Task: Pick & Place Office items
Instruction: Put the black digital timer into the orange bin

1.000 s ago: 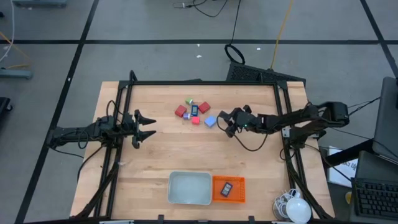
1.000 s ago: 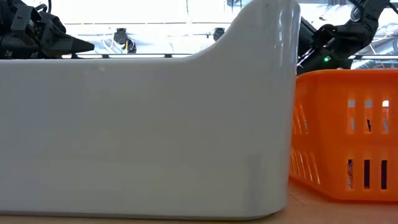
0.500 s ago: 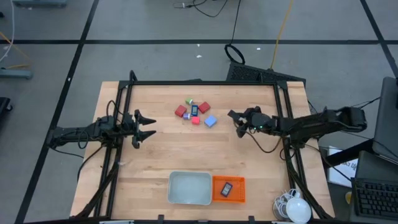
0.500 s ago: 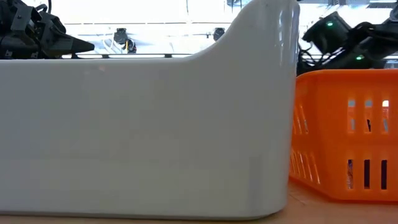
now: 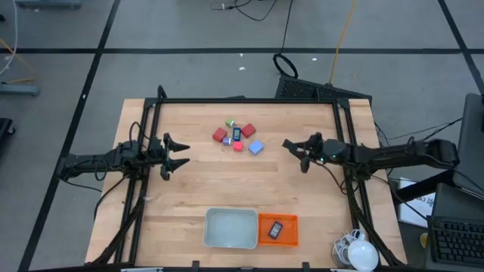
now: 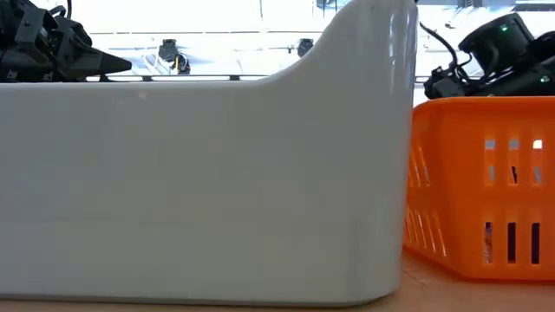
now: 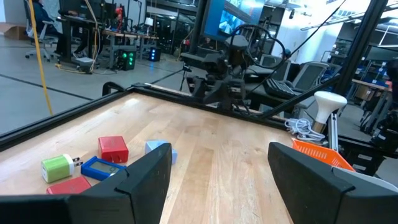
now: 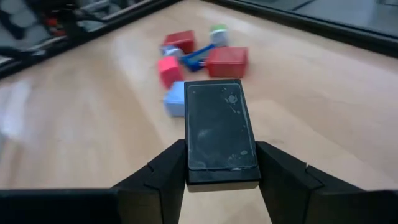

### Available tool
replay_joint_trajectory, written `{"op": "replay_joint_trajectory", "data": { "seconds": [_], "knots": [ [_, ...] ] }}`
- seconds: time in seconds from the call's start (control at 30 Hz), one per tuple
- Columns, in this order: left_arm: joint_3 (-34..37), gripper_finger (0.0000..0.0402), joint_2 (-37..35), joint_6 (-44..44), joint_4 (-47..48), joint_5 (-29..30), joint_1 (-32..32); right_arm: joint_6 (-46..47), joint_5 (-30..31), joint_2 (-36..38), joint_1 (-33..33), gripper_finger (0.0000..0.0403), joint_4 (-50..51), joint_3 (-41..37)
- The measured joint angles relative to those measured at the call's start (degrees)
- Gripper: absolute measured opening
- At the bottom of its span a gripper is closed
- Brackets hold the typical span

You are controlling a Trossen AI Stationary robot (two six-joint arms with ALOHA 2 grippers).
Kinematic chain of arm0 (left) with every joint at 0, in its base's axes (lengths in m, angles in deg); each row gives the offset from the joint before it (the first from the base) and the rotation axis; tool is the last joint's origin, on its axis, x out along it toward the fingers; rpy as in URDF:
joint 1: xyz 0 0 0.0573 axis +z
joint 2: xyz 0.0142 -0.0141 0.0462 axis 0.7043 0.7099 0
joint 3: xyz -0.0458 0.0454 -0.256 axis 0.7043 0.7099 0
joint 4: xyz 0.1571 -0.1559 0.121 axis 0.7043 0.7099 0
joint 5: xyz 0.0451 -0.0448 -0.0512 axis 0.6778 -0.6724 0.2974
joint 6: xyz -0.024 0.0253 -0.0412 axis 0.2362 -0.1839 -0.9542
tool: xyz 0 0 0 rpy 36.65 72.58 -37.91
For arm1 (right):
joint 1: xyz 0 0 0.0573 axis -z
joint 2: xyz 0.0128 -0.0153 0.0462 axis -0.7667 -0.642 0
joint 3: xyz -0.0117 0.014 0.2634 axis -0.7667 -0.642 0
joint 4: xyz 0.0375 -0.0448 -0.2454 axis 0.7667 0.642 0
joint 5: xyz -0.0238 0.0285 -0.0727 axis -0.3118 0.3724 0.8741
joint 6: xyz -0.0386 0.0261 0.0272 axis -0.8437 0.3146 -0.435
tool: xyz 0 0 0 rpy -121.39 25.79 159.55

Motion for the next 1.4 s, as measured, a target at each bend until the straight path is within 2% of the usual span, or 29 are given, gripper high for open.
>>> {"op": "replay_joint_trajectory", "data": {
  "seconds": [0.4, 0.57, 0.8, 1.4],
  "knots": [
    [0.00, 0.0271, -0.01, 0.00, 0.00, -0.02, -0.01, -0.82, -13.44, 2.16, -0.09, 0.0164, -4.04, -0.45],
    [0.00, 0.0271, 0.01, 0.00, 0.00, -0.02, -0.02, -0.64, -15.32, 2.15, -0.16, 0.0164, -5.55, -0.45],
    [0.00, 0.0271, -0.01, 0.00, 0.00, -0.02, 0.00, 0.49, -20.92, 2.14, -1.33, 0.0165, -7.79, -0.47],
    [0.00, 0.0271, -0.01, 0.00, 0.00, -0.02, -0.02, 2.00, -21.08, 2.12, -10.95, 0.0165, -10.62, -0.46]
  ]
}}
